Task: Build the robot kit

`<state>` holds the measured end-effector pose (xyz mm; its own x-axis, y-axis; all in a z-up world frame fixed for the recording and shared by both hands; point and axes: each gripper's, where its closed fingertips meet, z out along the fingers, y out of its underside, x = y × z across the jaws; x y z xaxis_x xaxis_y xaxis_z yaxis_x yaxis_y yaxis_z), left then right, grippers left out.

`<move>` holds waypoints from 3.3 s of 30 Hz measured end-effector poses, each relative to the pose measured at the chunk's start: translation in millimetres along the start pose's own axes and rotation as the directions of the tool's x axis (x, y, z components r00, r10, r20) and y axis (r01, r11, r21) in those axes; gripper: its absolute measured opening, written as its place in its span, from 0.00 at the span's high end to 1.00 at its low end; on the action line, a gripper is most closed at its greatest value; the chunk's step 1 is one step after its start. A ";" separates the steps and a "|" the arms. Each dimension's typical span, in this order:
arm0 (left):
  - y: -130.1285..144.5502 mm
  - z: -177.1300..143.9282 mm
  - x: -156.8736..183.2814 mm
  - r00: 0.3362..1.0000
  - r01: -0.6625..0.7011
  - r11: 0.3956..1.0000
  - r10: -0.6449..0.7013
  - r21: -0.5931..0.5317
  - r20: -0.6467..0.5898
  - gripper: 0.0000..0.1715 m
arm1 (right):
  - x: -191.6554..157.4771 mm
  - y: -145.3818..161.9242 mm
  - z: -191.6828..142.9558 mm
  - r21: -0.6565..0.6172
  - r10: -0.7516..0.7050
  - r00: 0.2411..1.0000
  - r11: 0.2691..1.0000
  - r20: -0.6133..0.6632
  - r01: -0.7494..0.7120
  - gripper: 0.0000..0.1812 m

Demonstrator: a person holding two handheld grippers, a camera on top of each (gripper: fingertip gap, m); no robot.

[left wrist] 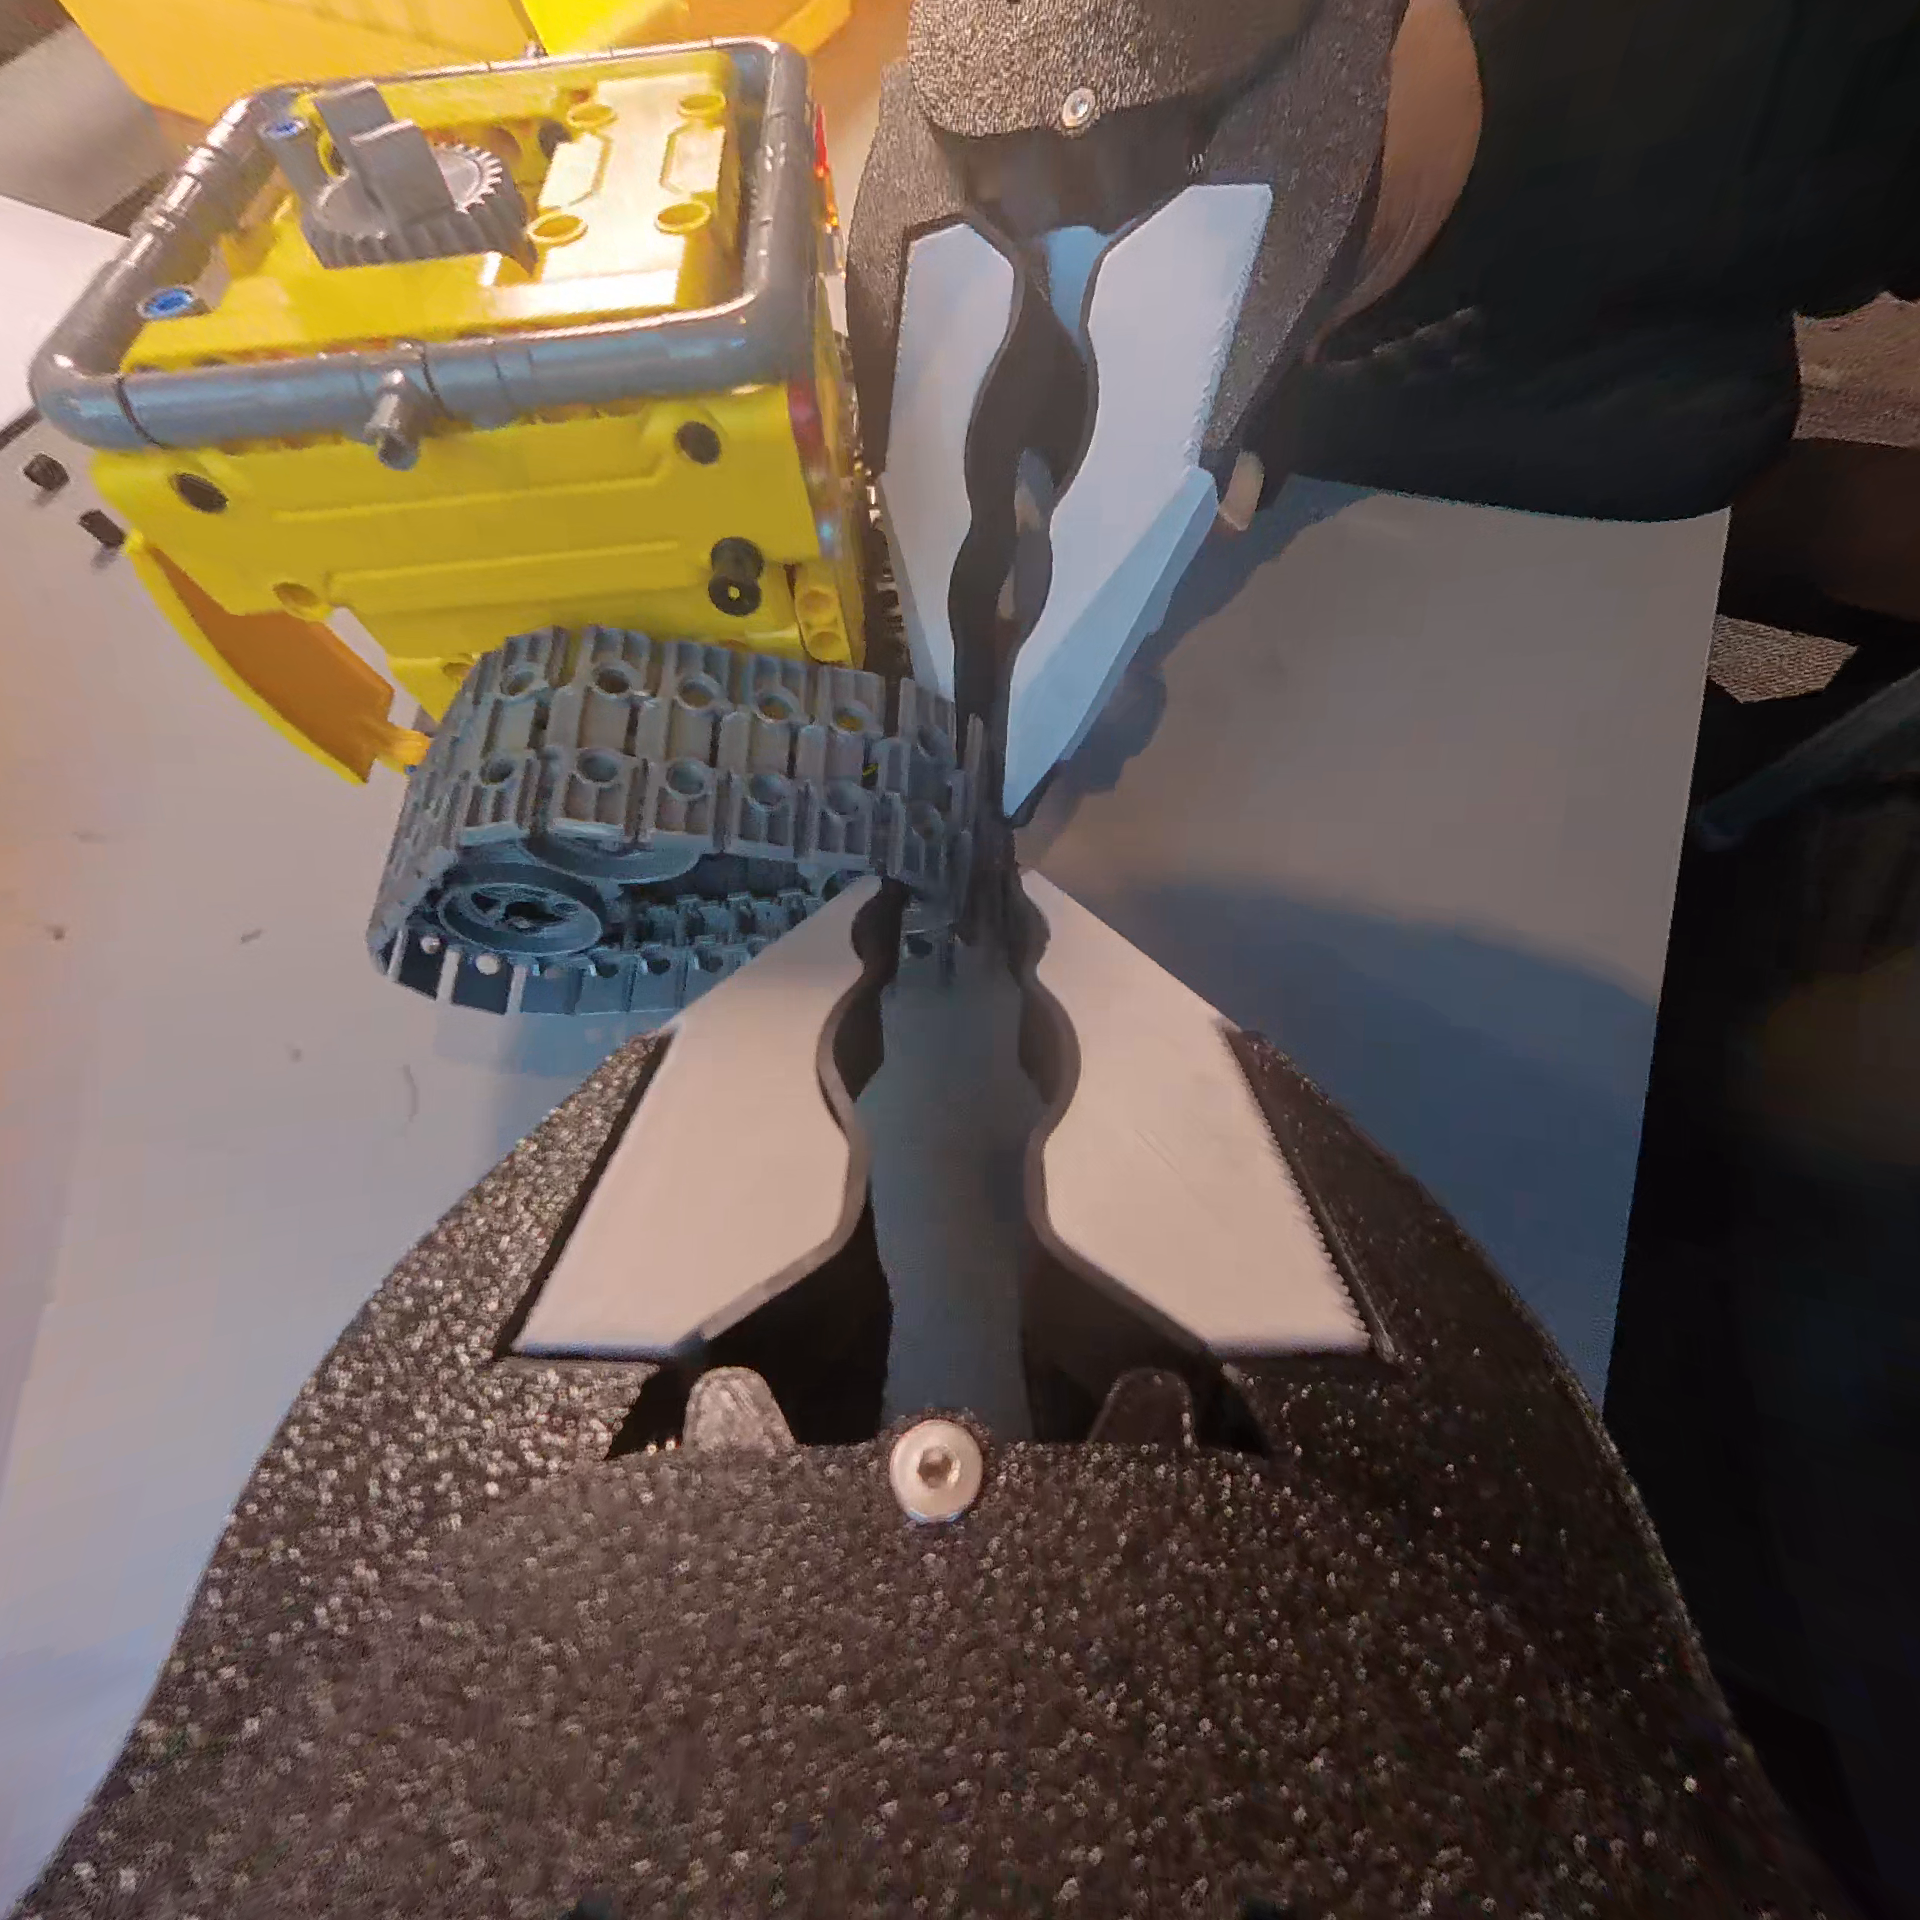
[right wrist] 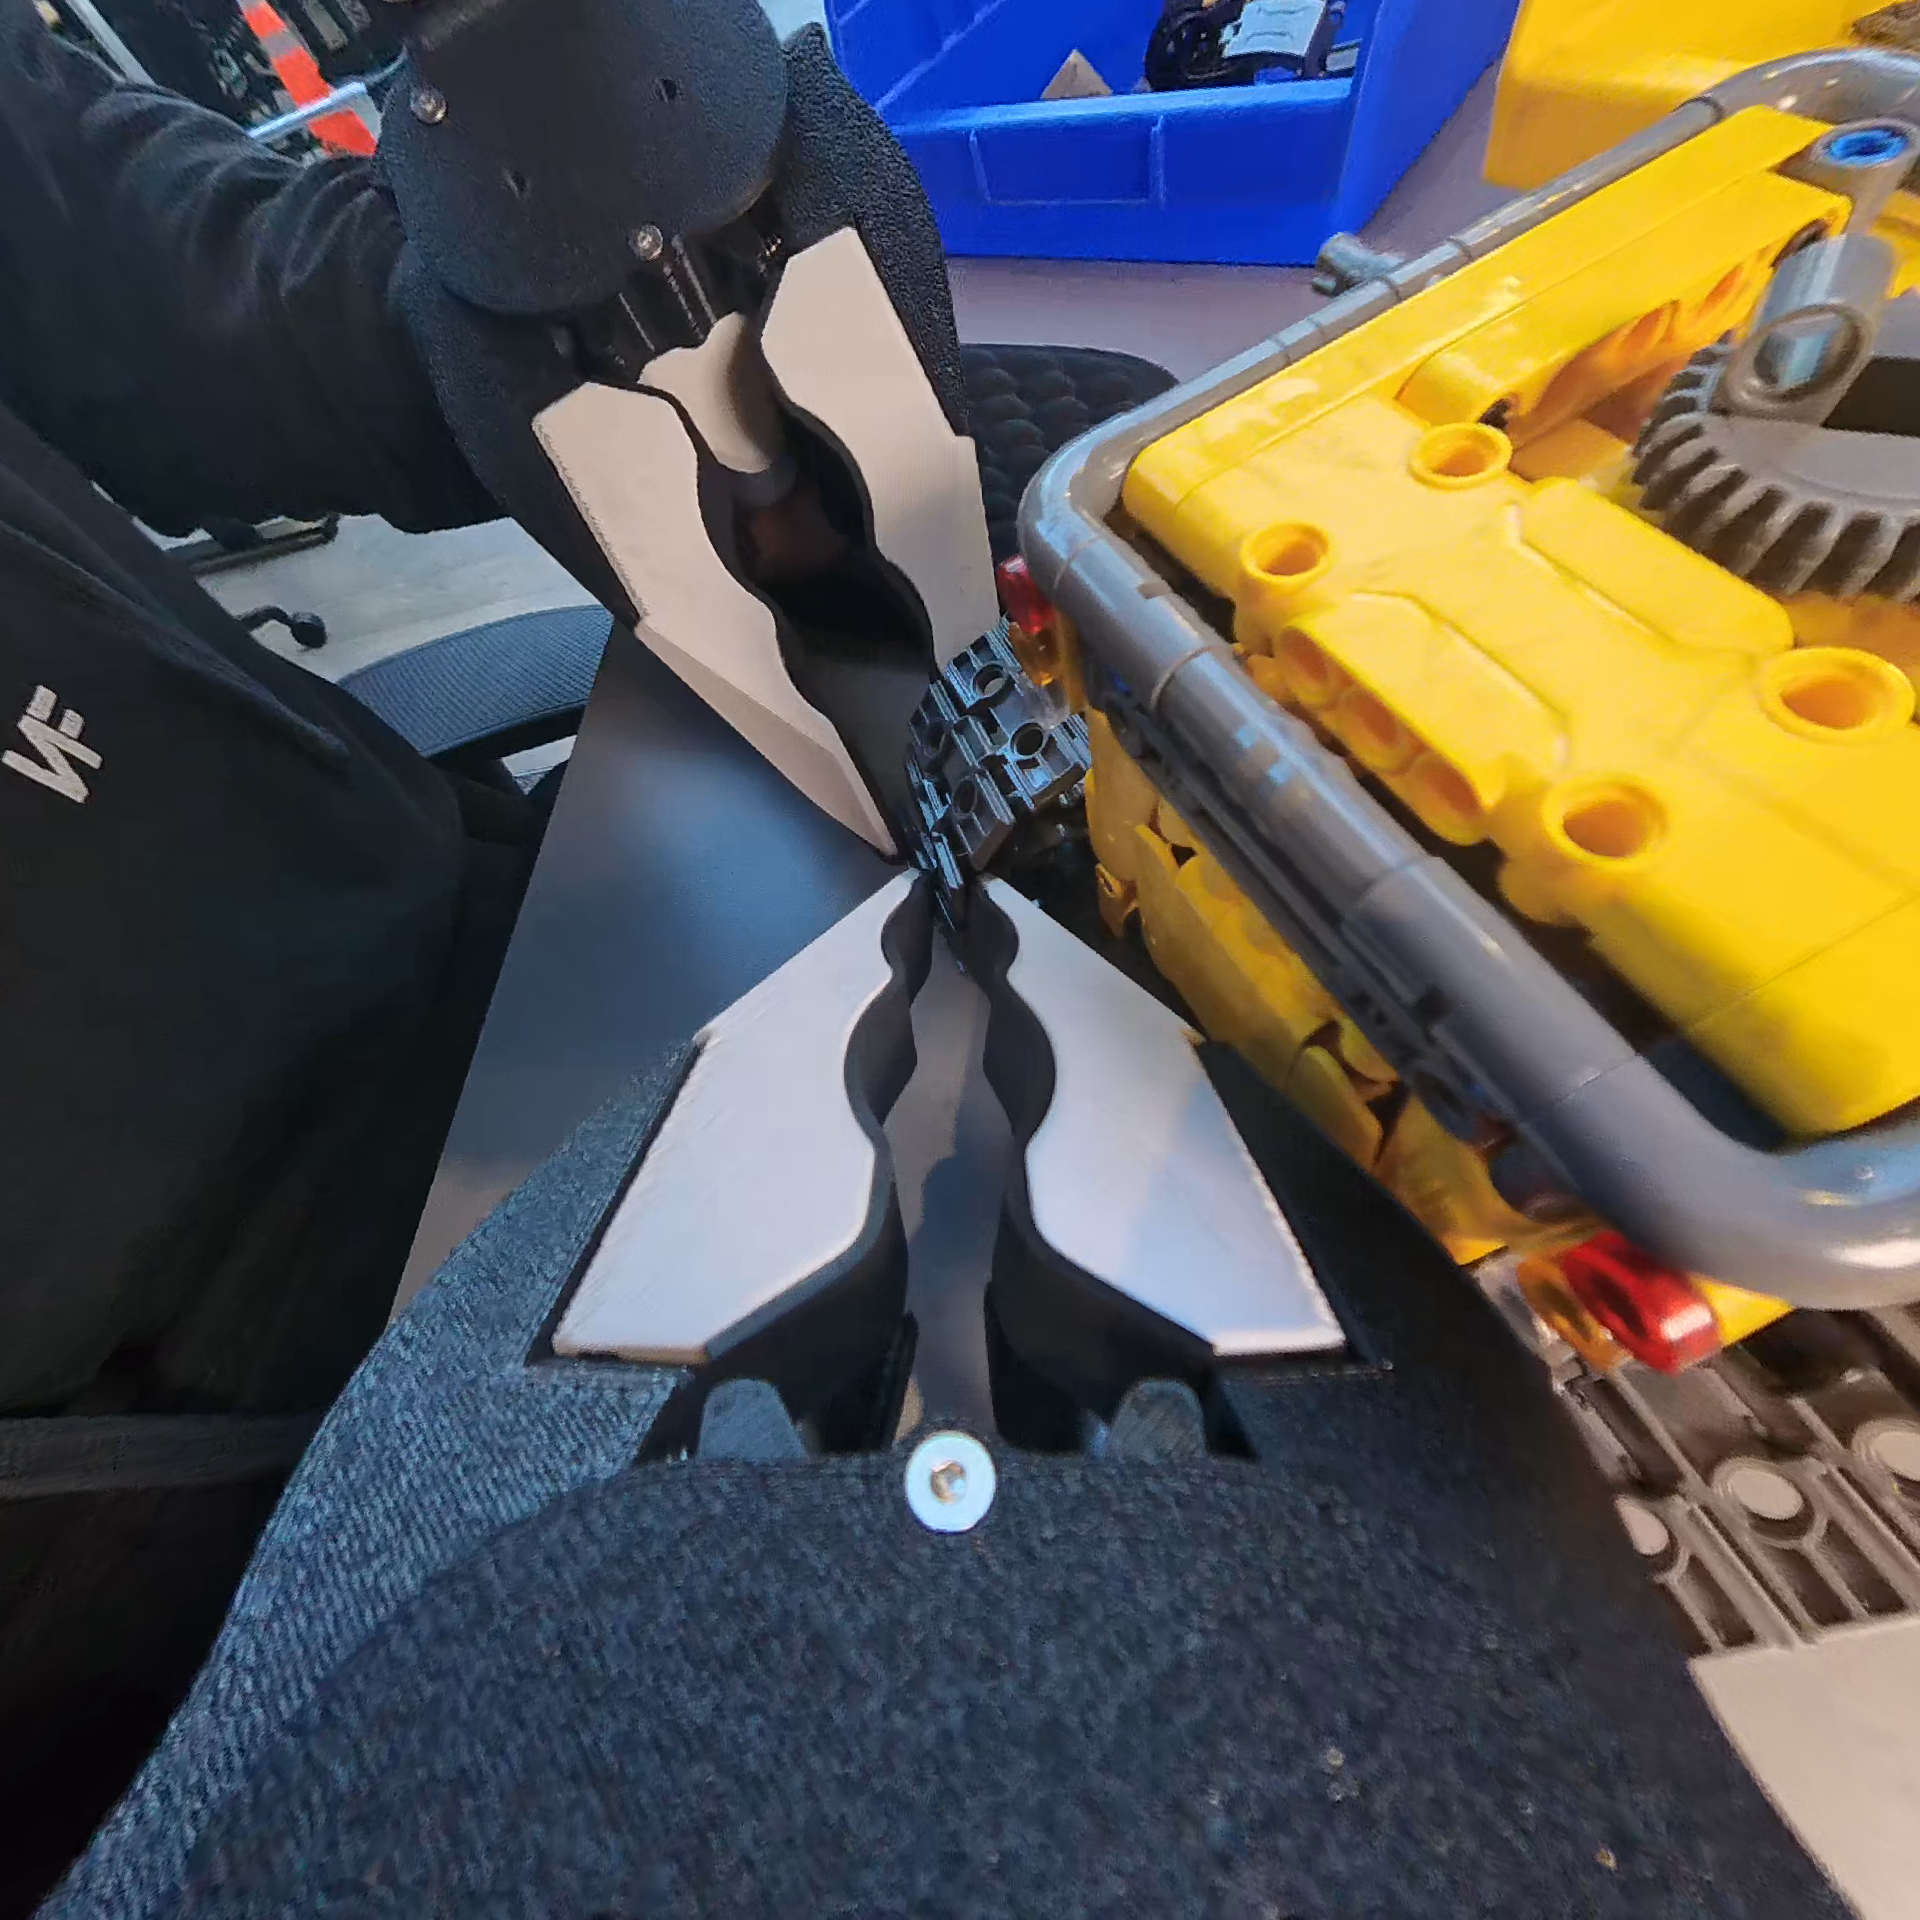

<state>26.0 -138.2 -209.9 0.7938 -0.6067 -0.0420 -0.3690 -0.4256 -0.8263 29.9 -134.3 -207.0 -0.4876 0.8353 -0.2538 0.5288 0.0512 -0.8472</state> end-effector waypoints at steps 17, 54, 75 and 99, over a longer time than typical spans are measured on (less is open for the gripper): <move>-20.0 -6.4 -9.6 0.992 0.124 0.988 -0.127 0.094 0.024 0.92 | 4.9 -17.5 -8.6 0.089 0.130 0.989 0.987 0.065 -0.135 0.97; -1.0 17.5 -20.5 0.851 0.509 0.860 -0.509 -0.033 -0.128 0.98 | 39.4 -0.8 -0.7 -0.100 0.002 0.960 0.994 -0.280 -0.032 0.92; -3.1 -49.7 -82.4 0.945 0.318 0.948 -0.317 0.000 -0.086 0.80 | 34.3 2.3 -11.9 -0.141 0.078 0.995 0.986 -0.063 -0.086 0.97; -15.2 70.0 -70.9 0.951 -0.292 0.936 0.263 -0.196 -0.160 0.72 | 12.0 38.4 -54.4 -0.111 0.028 0.986 0.993 -0.167 -0.047 0.95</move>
<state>9.2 -41.7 -233.7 0.5807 -0.7968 -0.1673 -0.6719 -0.3530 -0.6511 82.1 -92.6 -217.2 -0.3499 0.9161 -0.1959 0.6249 0.0724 -0.7774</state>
